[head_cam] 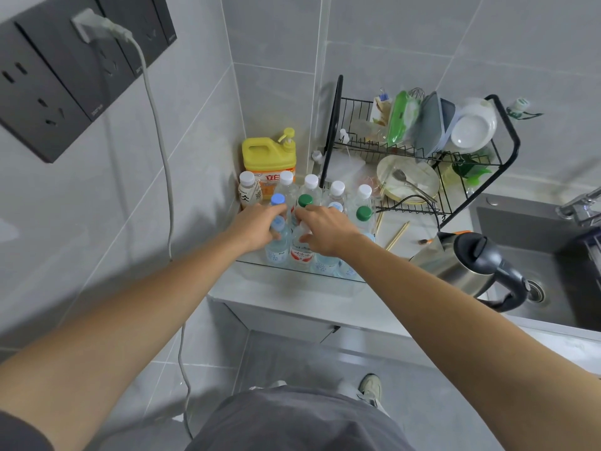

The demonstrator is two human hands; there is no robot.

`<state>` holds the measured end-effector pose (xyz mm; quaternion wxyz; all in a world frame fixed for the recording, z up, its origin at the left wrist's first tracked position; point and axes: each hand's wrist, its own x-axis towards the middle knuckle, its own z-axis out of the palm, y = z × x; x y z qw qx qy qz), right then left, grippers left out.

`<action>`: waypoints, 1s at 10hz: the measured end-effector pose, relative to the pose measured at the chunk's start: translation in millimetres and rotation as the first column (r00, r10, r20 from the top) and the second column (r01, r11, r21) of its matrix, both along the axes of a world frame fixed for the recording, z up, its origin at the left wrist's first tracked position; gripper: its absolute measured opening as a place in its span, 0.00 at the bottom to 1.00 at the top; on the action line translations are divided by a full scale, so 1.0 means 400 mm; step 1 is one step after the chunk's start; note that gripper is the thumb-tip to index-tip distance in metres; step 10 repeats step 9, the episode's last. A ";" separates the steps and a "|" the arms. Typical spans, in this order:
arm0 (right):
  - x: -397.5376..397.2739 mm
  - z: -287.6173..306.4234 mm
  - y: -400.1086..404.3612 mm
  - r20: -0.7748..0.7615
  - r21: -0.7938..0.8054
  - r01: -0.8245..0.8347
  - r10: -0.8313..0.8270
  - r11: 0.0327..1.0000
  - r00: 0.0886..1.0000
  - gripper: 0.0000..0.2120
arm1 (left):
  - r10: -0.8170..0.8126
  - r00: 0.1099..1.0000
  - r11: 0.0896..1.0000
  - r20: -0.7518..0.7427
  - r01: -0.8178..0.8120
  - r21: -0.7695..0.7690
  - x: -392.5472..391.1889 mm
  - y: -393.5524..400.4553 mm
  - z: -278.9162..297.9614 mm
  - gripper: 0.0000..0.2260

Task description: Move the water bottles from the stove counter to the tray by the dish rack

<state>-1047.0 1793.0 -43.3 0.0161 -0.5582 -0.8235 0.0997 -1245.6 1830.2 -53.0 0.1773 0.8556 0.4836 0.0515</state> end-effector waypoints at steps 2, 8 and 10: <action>-0.001 0.008 0.006 -0.014 -0.043 0.006 -0.006 0.999 1.000 0.16 | -0.018 0.999 0.998 -0.028 0.016 -0.059 -0.014 0.009 0.004 0.15; 0.051 0.078 -0.006 -0.137 0.247 0.150 -0.119 0.957 0.983 0.23 | 0.155 0.986 0.956 -0.057 -0.135 0.261 0.039 0.016 0.143 0.13; 0.080 0.089 0.001 -0.130 0.273 0.194 -0.164 0.942 0.978 0.26 | 0.160 0.987 0.911 -0.008 -0.144 0.386 0.049 0.010 0.149 0.18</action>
